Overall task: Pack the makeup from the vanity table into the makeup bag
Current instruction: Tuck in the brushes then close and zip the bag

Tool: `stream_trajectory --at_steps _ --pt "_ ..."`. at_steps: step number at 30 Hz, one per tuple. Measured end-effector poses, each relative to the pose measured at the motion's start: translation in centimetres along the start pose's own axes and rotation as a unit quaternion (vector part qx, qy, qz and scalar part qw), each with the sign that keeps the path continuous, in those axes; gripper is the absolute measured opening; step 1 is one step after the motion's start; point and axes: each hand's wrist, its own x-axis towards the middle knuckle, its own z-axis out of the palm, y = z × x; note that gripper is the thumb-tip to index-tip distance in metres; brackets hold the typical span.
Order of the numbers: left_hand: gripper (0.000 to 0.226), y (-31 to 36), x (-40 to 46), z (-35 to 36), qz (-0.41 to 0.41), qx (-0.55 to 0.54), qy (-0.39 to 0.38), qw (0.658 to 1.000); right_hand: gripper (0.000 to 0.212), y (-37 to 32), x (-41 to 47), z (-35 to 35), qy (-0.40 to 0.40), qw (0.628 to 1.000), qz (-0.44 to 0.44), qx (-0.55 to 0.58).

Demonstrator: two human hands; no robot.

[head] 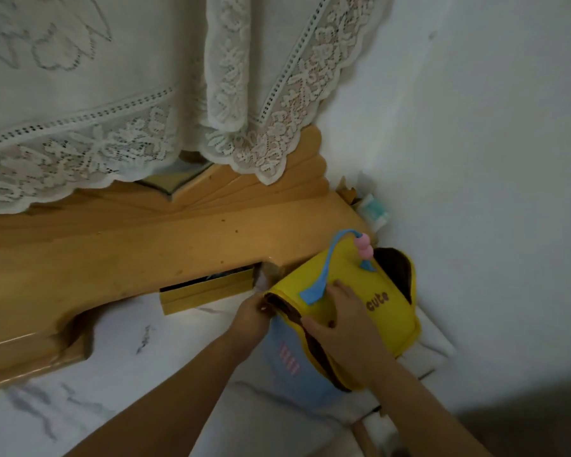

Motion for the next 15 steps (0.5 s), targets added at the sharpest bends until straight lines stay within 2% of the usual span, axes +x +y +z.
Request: stream_trajectory --at_steps 3,6,10,12,14,15 --pt "0.015 -0.9 1.1 -0.6 0.001 0.069 -0.015 0.997 0.059 0.1 -0.2 0.2 -0.003 0.999 0.009 -0.037" --pt "0.026 -1.4 1.8 -1.0 0.018 0.081 -0.018 0.996 0.054 0.2 -0.5 0.6 0.021 0.999 0.025 -0.023" --pt "0.022 -1.1 2.1 -1.7 0.016 0.190 -0.124 0.974 0.052 -0.5 -1.1 0.8 0.047 0.998 0.051 0.005" --pt "0.015 -0.6 2.4 -2.2 -0.009 0.193 -0.172 0.966 0.067 -1.1 -1.6 1.4 0.048 0.997 0.052 0.014" --pt "0.014 0.0 2.5 -3.2 0.008 0.194 -0.172 0.966 0.089 -1.9 -2.1 2.1 0.039 0.998 0.046 0.005" --pt "0.015 0.2 2.5 -3.8 0.027 0.208 -0.171 0.963 0.093 -2.1 -2.3 2.6 0.036 0.999 0.030 -0.021"
